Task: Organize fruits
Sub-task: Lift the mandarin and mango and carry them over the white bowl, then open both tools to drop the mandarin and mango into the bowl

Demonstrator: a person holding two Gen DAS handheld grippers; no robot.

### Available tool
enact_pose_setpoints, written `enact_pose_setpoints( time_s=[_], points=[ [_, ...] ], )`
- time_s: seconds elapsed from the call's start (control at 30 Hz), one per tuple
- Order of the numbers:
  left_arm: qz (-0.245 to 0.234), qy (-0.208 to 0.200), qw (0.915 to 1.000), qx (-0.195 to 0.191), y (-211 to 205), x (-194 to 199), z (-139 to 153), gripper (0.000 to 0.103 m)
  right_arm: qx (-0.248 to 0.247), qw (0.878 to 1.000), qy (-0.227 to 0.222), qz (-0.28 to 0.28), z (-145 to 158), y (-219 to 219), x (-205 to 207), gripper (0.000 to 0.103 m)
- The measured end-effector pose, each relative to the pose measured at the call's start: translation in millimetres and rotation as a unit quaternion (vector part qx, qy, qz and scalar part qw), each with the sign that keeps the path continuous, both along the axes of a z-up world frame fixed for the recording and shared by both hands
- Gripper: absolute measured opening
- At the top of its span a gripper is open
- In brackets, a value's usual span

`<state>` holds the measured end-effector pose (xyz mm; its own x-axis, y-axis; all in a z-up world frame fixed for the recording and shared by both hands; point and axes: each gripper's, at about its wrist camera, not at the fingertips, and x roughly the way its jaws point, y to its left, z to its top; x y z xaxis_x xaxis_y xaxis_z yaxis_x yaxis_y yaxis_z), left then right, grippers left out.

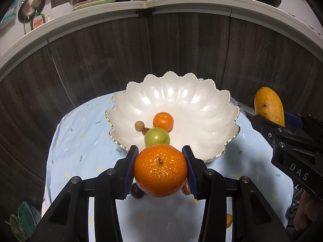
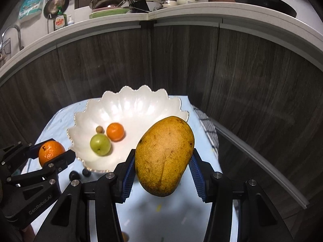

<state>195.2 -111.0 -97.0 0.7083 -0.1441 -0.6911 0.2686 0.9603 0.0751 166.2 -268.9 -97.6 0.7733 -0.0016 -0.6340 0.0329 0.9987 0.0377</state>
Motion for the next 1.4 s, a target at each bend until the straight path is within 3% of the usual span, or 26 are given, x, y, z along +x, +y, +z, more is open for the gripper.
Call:
enact_pose_setpoints(
  time_s=[0.63,1.27,1.37,1.4],
  points=[
    [-0.014,0.001,0.9999,-0.003,-25.0,56.4,1.9,0.044,0.001,1.0,0.001,0.015,1.5,-16.5,65.6,0.051],
    [-0.031,0.049,0.9983,-0.005,-46.7,84.5,-32.7,0.045,0.01,0.999,0.036,0.032,-19.2,-13.8,112.7,0.051],
    [-0.031,0.055,0.998,-0.003,-46.6,84.6,-37.0,0.049,0.009,0.998,0.046,0.035,-23.0,-13.3,116.9,0.052],
    [-0.031,0.052,0.9982,0.0,-46.8,83.7,-37.2,0.059,0.007,0.998,0.05,0.036,-25.3,-12.7,117.9,0.052]
  ],
)
